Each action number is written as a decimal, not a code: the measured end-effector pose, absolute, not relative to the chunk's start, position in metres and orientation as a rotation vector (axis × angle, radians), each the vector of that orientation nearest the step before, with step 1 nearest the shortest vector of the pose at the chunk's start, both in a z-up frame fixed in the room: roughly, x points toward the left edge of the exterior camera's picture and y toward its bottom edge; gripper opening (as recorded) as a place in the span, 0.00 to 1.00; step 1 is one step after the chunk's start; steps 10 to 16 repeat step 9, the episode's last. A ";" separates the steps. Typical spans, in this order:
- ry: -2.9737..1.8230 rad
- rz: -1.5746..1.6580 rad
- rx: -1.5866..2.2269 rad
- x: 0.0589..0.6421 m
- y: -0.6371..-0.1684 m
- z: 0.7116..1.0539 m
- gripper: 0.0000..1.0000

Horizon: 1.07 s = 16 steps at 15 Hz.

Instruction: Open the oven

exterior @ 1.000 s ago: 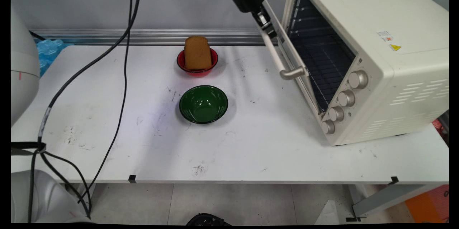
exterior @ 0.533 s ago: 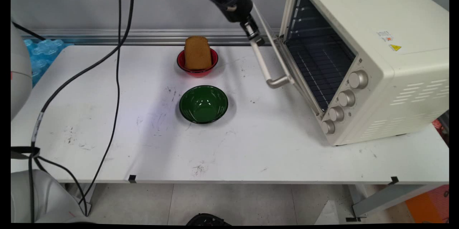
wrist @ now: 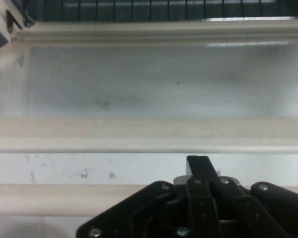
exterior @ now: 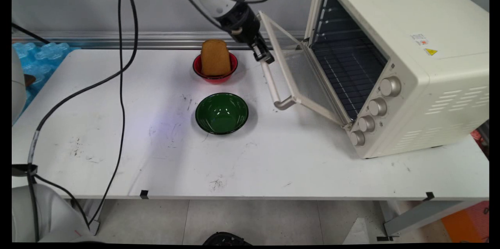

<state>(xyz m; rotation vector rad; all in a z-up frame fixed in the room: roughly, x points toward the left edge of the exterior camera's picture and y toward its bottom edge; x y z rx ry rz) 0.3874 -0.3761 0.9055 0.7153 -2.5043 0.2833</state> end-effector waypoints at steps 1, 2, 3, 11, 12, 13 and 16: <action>-2.506 0.290 0.716 0.391 -0.373 0.900 0.00; -2.508 0.297 0.715 0.393 -0.372 0.897 0.00; -2.509 0.302 0.714 0.395 -0.370 0.894 0.00; -2.522 0.338 0.690 0.412 -0.347 0.862 0.00; -2.522 0.338 0.690 0.412 -0.347 0.862 0.00; -2.522 0.338 0.690 0.412 -0.347 0.862 0.00; -2.522 0.338 0.690 0.412 -0.347 0.862 0.00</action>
